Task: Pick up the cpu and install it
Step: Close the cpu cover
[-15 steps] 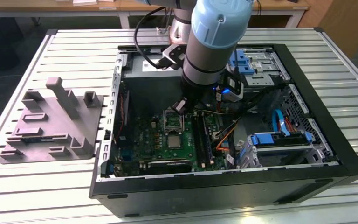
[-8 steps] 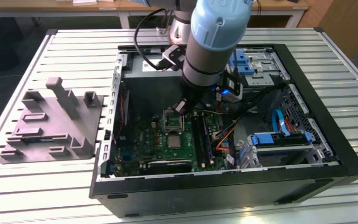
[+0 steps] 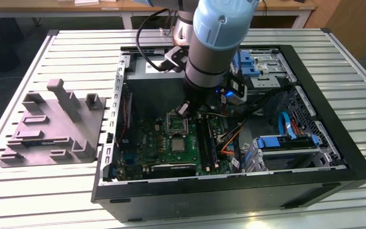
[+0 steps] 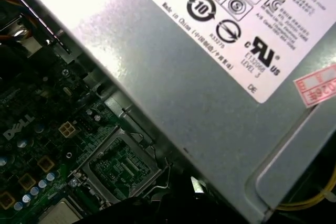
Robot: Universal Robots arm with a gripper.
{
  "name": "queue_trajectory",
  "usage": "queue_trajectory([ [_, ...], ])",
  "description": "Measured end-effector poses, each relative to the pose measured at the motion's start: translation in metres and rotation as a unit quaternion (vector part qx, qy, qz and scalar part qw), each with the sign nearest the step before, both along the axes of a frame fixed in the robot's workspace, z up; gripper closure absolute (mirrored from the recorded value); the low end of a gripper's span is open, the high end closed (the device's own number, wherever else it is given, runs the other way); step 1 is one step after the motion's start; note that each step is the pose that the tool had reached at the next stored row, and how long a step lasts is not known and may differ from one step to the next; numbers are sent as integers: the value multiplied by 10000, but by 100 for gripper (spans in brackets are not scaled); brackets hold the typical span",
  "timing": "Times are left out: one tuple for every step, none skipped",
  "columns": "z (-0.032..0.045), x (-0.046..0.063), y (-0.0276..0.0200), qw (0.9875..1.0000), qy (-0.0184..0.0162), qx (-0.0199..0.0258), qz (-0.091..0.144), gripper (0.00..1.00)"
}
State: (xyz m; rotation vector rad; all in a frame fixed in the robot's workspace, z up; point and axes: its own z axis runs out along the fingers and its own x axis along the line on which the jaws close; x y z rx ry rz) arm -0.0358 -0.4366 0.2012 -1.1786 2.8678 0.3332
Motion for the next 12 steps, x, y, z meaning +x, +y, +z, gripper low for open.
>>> queue_trajectory([
  [2, -2, 4, 10000, 0, -10, 0, 89],
  [5, -3, 9, 10000, 0, -23, 0, 89],
  [9, -5, 13, 10000, 0, -42, 0, 89],
  [13, -7, 16, 10000, 0, -60, 0, 89],
  [18, -8, 18, 10000, 0, -77, 0, 89],
  [25, -9, 20, 10000, 0, -93, 0, 89],
  [30, -11, 21, 9999, 0, -111, 0, 89],
  [36, -12, 23, 9999, 0, -131, 0, 89],
  [41, -13, 25, 9999, 0, -159, 0, 89],
  [46, -14, 28, 9998, 0, -191, 0, 89],
  [50, -15, 31, 9998, 0, -221, 0, 89],
  [55, -17, 34, 9997, 0, -251, 0, 89],
])
